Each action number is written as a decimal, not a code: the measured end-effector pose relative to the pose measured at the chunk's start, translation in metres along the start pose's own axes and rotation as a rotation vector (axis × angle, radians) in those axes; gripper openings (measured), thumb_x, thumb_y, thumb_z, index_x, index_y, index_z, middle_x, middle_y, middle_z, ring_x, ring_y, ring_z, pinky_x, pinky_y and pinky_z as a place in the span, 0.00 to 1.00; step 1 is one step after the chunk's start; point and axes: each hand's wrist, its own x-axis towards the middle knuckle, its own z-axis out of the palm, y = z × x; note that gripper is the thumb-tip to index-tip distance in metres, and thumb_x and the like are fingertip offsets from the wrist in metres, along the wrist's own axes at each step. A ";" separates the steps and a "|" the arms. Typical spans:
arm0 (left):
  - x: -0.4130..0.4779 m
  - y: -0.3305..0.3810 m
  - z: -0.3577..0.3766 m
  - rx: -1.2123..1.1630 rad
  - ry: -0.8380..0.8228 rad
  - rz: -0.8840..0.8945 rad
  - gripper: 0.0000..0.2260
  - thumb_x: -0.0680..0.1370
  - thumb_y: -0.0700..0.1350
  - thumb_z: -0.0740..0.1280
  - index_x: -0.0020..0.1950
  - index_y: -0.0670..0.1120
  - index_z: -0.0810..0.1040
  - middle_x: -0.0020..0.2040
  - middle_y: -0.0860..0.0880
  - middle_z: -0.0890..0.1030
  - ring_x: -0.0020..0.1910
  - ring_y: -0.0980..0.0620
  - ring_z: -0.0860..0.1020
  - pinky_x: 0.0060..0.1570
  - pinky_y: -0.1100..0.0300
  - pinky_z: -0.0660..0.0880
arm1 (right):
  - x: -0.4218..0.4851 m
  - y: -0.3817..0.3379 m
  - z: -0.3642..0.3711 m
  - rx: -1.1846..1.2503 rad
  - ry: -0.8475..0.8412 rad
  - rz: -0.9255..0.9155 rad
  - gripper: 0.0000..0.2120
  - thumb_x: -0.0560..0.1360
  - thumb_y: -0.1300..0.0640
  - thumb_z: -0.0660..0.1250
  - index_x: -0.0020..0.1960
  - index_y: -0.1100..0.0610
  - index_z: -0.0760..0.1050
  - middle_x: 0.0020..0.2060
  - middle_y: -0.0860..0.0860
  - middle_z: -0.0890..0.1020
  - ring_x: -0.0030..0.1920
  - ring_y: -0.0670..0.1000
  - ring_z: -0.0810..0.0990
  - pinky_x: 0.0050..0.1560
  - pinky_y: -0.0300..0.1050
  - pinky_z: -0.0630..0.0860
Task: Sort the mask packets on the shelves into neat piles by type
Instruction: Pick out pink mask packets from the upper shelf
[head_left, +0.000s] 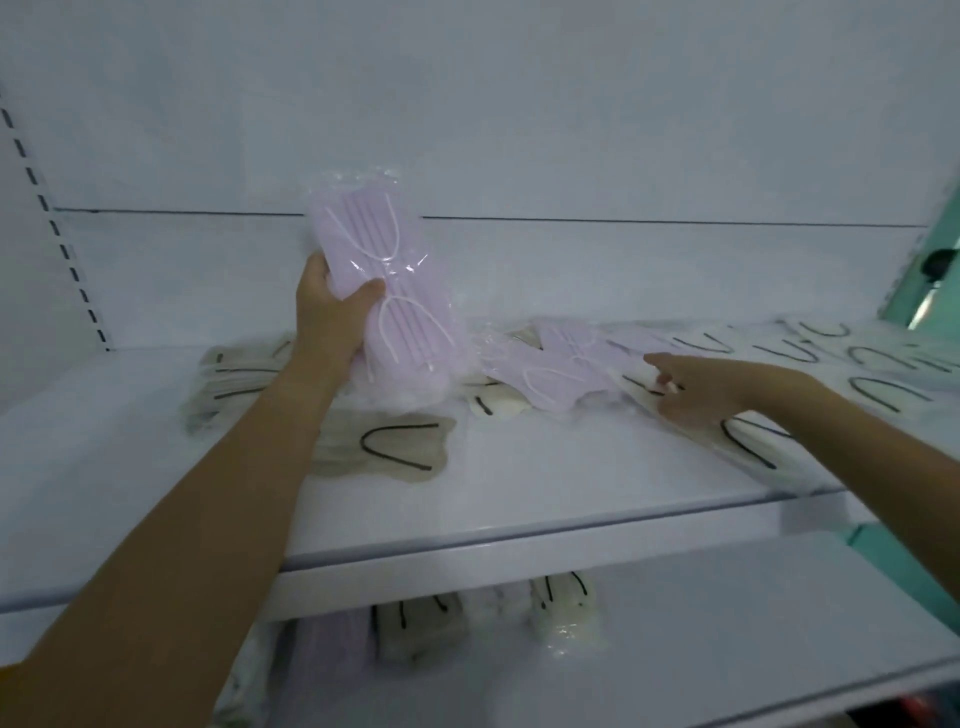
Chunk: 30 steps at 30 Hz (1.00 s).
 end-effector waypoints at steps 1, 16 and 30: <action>-0.001 -0.001 0.001 0.000 -0.017 -0.002 0.14 0.73 0.32 0.67 0.54 0.45 0.70 0.45 0.53 0.77 0.44 0.53 0.77 0.47 0.59 0.76 | 0.004 0.007 0.000 0.004 0.014 0.034 0.30 0.78 0.55 0.59 0.75 0.58 0.51 0.70 0.54 0.68 0.67 0.54 0.69 0.64 0.43 0.64; -0.007 0.004 0.004 0.049 -0.064 0.001 0.16 0.73 0.34 0.67 0.58 0.46 0.71 0.53 0.47 0.77 0.51 0.48 0.77 0.54 0.52 0.76 | 0.068 -0.059 -0.024 0.281 0.139 0.101 0.46 0.69 0.32 0.64 0.73 0.63 0.57 0.71 0.59 0.66 0.69 0.58 0.66 0.65 0.49 0.63; 0.005 -0.003 -0.013 0.119 -0.060 0.050 0.42 0.71 0.36 0.70 0.76 0.55 0.50 0.68 0.45 0.70 0.62 0.47 0.74 0.58 0.50 0.74 | 0.083 -0.091 -0.037 0.439 0.013 -0.043 0.39 0.68 0.55 0.75 0.71 0.62 0.58 0.65 0.59 0.69 0.58 0.60 0.73 0.57 0.51 0.73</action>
